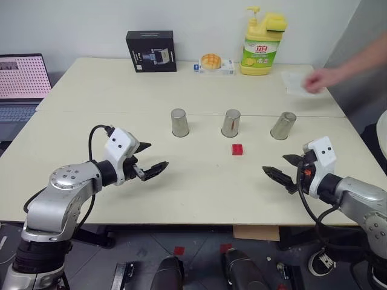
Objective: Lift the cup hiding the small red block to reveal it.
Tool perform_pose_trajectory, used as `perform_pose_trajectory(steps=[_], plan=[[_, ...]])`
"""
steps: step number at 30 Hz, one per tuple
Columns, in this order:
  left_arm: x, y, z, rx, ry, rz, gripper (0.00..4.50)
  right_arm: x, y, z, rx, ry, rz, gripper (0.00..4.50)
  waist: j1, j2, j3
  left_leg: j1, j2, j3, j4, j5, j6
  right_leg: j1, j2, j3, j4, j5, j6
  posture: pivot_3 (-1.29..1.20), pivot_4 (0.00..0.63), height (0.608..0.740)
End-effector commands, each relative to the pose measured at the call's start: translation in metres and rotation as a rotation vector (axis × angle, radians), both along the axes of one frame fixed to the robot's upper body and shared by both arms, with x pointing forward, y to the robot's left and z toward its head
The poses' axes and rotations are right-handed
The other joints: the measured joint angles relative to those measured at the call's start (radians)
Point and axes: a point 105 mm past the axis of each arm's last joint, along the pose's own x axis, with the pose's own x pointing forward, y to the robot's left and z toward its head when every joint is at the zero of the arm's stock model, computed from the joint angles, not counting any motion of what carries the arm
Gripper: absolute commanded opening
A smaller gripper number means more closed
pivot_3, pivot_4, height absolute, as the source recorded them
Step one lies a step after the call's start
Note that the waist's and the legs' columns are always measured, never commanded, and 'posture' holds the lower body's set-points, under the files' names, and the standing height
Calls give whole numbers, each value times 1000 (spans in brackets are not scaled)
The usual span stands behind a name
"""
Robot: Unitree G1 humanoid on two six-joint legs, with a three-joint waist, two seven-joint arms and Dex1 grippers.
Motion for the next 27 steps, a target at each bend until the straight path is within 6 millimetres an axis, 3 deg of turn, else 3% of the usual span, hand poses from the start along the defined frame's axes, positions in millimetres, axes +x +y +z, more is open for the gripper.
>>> perform_pose_trajectory(steps=[1,27], plan=[[-1,1,11,11,-47,-1,4500,-2,0,9,-12,-44,1,4488,0,0,0,0,0,0,0,0,0,0,0,0,0,0,0,0,150,740],[1,10,12,17,-50,27,4500,6,2,9,-8,-50,-5,4488,0,0,0,1,0,0,0,0,0,0,0,0,1,0,0,0,150,740]])
